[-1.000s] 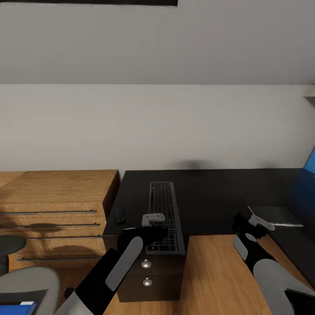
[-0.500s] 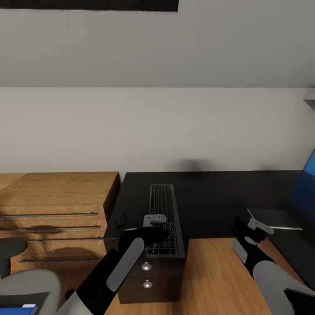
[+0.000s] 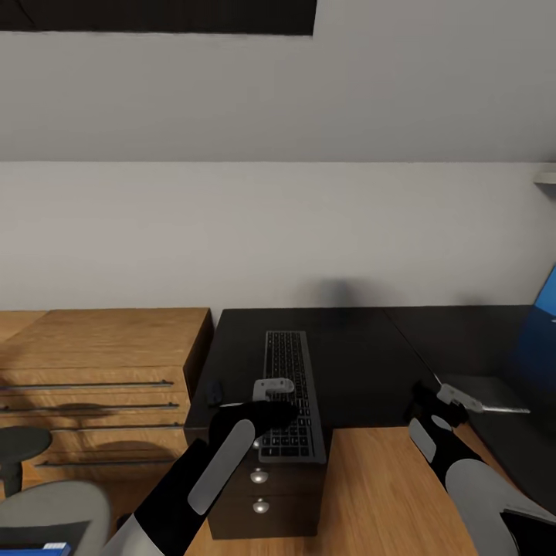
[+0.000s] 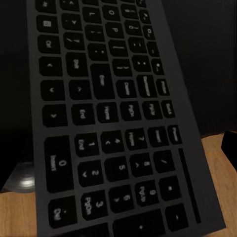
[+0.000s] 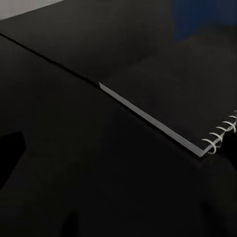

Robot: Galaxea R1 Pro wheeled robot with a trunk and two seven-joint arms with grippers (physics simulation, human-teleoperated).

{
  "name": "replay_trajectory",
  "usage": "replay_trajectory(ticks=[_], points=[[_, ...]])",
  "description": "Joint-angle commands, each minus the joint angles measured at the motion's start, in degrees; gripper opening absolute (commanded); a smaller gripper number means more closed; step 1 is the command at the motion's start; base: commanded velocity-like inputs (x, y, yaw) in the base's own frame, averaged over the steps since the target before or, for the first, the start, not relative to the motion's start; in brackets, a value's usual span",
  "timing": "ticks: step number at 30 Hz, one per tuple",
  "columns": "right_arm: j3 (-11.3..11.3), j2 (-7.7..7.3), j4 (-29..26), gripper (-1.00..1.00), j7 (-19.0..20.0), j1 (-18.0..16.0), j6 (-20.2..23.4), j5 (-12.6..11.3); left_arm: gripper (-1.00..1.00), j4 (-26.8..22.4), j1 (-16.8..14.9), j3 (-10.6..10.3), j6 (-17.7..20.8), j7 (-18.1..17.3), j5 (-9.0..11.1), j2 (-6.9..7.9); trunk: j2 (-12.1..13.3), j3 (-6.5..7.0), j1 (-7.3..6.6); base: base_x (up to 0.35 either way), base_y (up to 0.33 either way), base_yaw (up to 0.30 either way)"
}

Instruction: In the bedroom, organize the workspace by keeping the computer under the desk, ensuring the monitor is on the desk, placing the keyboard on the desk next to the monitor, placing the mouse on the desk next to the keyboard, moving the folder from the swivel chair onto the desk next to the mouse, stacking the notebook on top of the folder with the pen on top of the notebook, and positioning the swivel chair next to the desk.

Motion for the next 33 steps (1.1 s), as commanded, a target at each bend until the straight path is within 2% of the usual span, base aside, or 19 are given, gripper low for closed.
replay_trajectory(ticks=[1,8,13,15,24,30,31,33], points=[[0.1,0.03,0.0,1.00,0.1,0.0,-0.3,-0.6,1.00,-0.1,-0.1,-0.1,0.0,0.6,0.6,0.02,0.4,0.12,-0.23,0.000,0.000,0.000],[0.5,0.72,-2.8,1.00,0.1,0.1,0.6,-0.4,1.00,-0.1,-0.1,0.0,0.0,0.7,0.7,0.04,3.2,1.38,-1.77,0.000,0.000,0.000],[0.6,1.13,-6.7,1.00,0.1,0.6,5.5,-0.1,1.00,0.0,-0.1,0.0,0.0,0.7,0.7,0.01,5.2,2.28,-2.86,0.000,0.000,0.000],[0.6,1.20,-10.5,1.00,0.1,2.0,10.5,-0.1,1.00,0.3,-0.1,-0.1,0.0,0.7,0.7,0.00,5.6,2.46,-3.08,0.000,0.000,0.000],[0.6,1.67,-22.0,1.00,-0.1,5.8,24.6,-0.5,1.00,0.5,-0.1,0.0,0.0,0.5,0.6,0.10,5.6,2.46,-3.08,0.000,0.000,0.000],[-1.4,-0.28,-20.0,1.00,-0.2,3.8,22.6,-2.3,1.00,-1.0,-0.1,-0.3,0.0,0.6,0.4,-0.30,5.6,2.46,-3.08,0.000,0.000,0.000],[-1.0,-0.61,-19.7,1.00,-0.2,3.5,22.3,-2.6,1.00,-0.8,-0.1,-0.3,0.0,0.6,0.3,-0.39,5.6,2.46,-3.08,0.000,0.000,0.000],[-0.4,0.06,-19.0,1.00,-0.5,2.8,22.9,-2.2,1.00,-0.6,-0.1,-0.3,-0.1,0.7,0.2,-0.52,5.6,2.46,-3.08,0.000,0.000,0.000]])
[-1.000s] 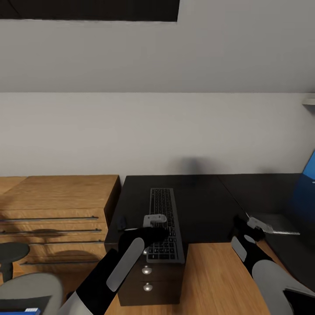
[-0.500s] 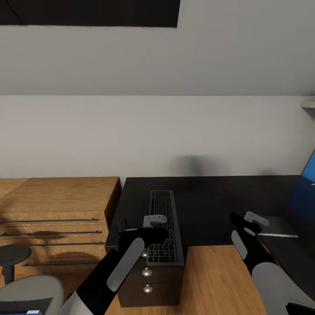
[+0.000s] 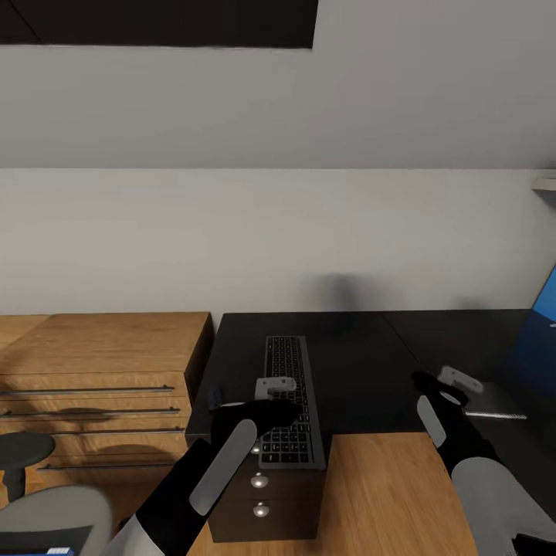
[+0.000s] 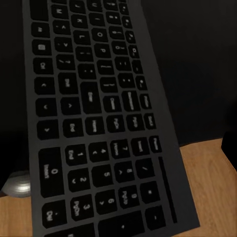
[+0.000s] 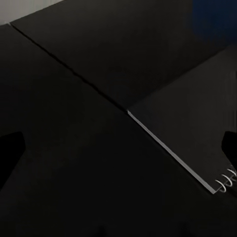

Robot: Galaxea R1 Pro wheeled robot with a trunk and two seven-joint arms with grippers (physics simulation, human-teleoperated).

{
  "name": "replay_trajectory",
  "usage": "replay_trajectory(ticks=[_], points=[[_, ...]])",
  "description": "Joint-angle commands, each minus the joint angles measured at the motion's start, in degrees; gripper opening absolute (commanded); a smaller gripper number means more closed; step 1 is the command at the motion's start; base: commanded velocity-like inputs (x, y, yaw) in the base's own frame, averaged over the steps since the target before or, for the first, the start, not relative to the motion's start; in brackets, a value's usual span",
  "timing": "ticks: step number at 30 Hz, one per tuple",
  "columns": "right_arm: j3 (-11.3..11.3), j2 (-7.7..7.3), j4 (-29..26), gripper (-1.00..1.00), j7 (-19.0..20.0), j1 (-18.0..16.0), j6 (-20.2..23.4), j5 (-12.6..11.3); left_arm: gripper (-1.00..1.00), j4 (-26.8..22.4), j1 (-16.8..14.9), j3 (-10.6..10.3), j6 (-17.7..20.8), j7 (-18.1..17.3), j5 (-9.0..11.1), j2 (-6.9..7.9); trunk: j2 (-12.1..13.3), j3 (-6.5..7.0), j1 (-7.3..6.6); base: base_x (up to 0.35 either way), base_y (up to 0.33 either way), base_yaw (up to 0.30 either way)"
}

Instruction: In the bedroom, organize the workspace by keeping the computer under the desk, ensuring the monitor is on the desk, placing the keyboard on the desk next to the monitor, placing the mouse on the desk next to the keyboard, moving the folder from the swivel chair onto the desk next to the mouse, stacking the notebook on top of the folder with the pen on top of the notebook, and positioning the swivel chair next to the desk.

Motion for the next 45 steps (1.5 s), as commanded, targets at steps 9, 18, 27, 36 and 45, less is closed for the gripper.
replay_trajectory(ticks=[9,18,27,36,45], points=[[1.3,2.44,-3.0,1.00,-0.8,2.9,3.0,2.5,1.00,0.2,-0.1,-0.1,0.0,0.4,0.7,0.17,0.0,-0.06,0.00,0.068,0.000,0.000],[1.1,1.55,-5.9,1.00,-0.7,3.5,2.9,3.1,1.00,0.3,-0.1,-0.1,0.0,0.3,0.9,0.17,0.0,-0.06,0.00,0.160,0.000,0.000],[1.0,0.25,-6.6,1.00,-0.7,3.5,2.9,3.0,1.00,0.3,-0.1,-0.1,0.0,0.2,0.9,0.17,0.0,-0.06,0.00,0.111,-0.080,0.000],[-1.9,-2.24,-4.3,1.00,-0.7,3.5,2.9,3.0,1.00,0.3,-0.1,-0.1,0.0,0.2,0.9,0.10,0.0,-0.06,0.00,0.103,-0.095,0.000],[-2.4,-6.15,-2.2,1.00,-0.7,3.5,2.9,2.7,1.00,0.3,-0.1,-0.2,0.0,0.2,0.9,0.09,0.0,-0.06,0.00,0.008,-0.007,0.000]])
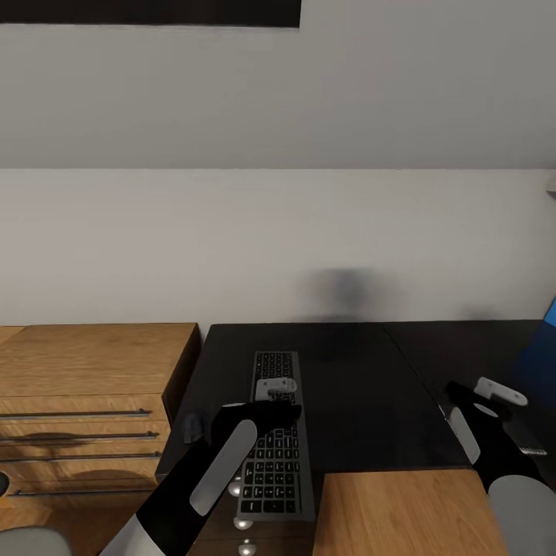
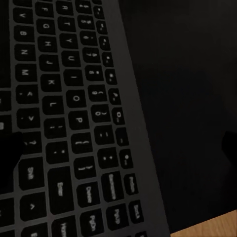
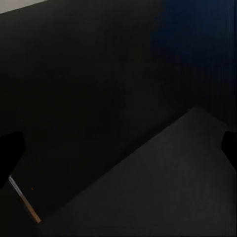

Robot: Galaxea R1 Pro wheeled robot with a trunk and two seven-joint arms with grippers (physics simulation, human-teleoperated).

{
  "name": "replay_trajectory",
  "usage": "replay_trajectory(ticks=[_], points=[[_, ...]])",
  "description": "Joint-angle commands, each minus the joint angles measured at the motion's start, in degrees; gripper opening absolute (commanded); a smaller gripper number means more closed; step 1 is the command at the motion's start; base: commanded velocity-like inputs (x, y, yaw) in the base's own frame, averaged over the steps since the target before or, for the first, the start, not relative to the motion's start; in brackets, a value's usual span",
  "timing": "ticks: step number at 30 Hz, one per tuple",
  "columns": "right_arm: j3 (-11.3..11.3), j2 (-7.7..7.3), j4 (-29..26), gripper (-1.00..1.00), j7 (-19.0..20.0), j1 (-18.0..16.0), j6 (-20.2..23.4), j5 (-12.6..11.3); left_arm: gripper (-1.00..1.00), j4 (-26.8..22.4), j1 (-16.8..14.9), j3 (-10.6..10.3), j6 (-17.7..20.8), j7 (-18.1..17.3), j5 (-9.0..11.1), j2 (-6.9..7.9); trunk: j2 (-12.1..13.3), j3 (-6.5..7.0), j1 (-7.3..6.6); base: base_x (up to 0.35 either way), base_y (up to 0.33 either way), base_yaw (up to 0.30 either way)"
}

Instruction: In the bedroom, organize the workspace by keeping the computer under the desk, ensuring the monitor is on the desk, placing the keyboard on the desk next to the monitor, placing the mouse on the desk next to the keyboard, moving the folder from the swivel chair onto the desk next to the mouse, stacking the notebook on top of the folder with the pen on top of the notebook, and positioning the swivel chair next to the desk.

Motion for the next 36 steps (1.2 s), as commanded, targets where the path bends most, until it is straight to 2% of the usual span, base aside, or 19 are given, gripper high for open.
replay_trajectory(ticks=[1,5,6,10,16,21,36], points=[[0.0,-0.33,0.0,1.00,-0.2,0.0,0.3,-0.5,1.00,-0.1,-0.1,-0.1,0.1,0.6,0.6,0.00,0.0,-0.06,0.00,0.001,-0.001,0.000],[-1.4,-0.80,0.2,1.00,-0.2,-0.1,0.2,-0.8,1.00,-0.1,-0.1,-0.1,0.0,0.6,0.6,0.00,0.0,-0.06,0.00,0.000,0.000,0.000],[-3.3,-1.02,0.3,1.00,-0.2,-0.1,-0.2,-0.9,1.00,-0.1,-0.1,-0.1,0.1,0.6,0.6,0.00,0.0,-0.06,0.00,0.000,0.000,0.000],[-6.1,-1.19,0.4,1.00,-0.2,-0.1,-1.3,-1.0,1.00,0.0,-0.1,-0.1,0.1,0.6,0.6,0.00,0.0,-0.06,0.00,0.000,0.000,0.000],[-8.2,-1.29,0.4,1.00,-0.2,-0.1,-2.5,-1.0,1.00,0.0,-0.1,-0.2,0.1,0.6,0.6,0.00,0.0,-0.06,0.00,0.000,0.000,0.000],[-9.2,-1.34,0.5,1.00,-0.2,-0.1,-2.9,-1.1,1.00,0.0,-0.1,-0.2,0.1,0.6,0.7,0.00,0.0,-0.06,0.00,0.000,0.000,0.000],[-9.7,-1.06,0.2,1.00,-0.2,-0.1,-3.0,-1.2,1.00,0.0,-0.1,-0.2,0.1,0.6,0.6,0.00,0.0,-0.06,0.00,0.000,0.000,0.000]])
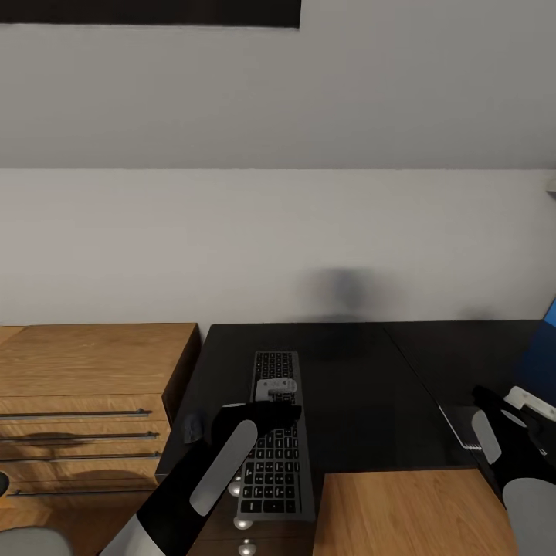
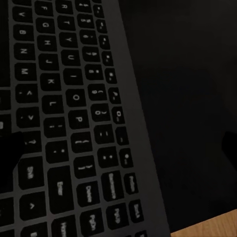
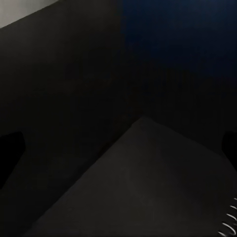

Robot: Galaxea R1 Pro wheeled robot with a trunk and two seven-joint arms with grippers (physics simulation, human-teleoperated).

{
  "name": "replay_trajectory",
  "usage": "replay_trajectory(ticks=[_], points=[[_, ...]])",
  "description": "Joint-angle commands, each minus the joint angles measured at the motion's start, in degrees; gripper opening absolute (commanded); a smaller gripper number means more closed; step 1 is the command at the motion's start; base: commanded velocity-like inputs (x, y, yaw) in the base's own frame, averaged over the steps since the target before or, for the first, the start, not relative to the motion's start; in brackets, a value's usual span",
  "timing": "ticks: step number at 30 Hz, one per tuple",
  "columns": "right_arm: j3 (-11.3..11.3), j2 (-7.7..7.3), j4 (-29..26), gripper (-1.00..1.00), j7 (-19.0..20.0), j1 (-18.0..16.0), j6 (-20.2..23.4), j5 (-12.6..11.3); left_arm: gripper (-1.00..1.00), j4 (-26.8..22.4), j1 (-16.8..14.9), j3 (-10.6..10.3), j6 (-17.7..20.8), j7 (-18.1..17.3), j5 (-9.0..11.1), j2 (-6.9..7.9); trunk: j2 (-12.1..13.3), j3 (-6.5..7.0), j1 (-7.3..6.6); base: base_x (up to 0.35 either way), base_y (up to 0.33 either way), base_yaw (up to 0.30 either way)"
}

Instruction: In the bedroom, organize the workspace by keeping the computer under the desk, ensuring the monitor is on the desk, placing the keyboard on the desk next to the monitor, placing the mouse on the desk next to the keyboard, moving the folder from the swivel chair onto the desk next to the mouse, stacking the notebook on top of the folder with the pen on top of the notebook, and positioning the swivel chair next to the desk.

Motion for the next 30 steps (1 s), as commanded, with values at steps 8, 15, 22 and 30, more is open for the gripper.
replay_trajectory(ticks=[8,15,22,30], points=[[-0.2,0.02,-0.2,1.00,-0.2,0.0,0.4,-2.8,1.00,-0.1,-0.1,-0.1,0.0,0.6,0.6,0.00,0.0,-0.06,0.00,0.000,0.000,0.000],[-0.3,0.00,-0.1,1.00,-0.3,0.0,0.4,-5.5,1.00,-0.1,-0.1,-0.1,0.0,0.6,0.6,0.00,0.0,-0.06,0.00,0.000,0.000,0.000],[-0.3,0.04,0.0,1.00,-0.3,0.0,0.5,-6.3,1.00,-0.1,-0.1,-0.1,0.0,0.6,0.6,0.00,0.0,-0.06,0.00,0.000,0.000,0.000],[-0.4,0.05,-0.1,1.00,-0.4,0.0,0.4,-6.4,1.00,-0.1,-0.1,-0.1,0.1,0.6,0.7,0.00,0.0,-0.06,0.00,0.000,0.000,0.000]])
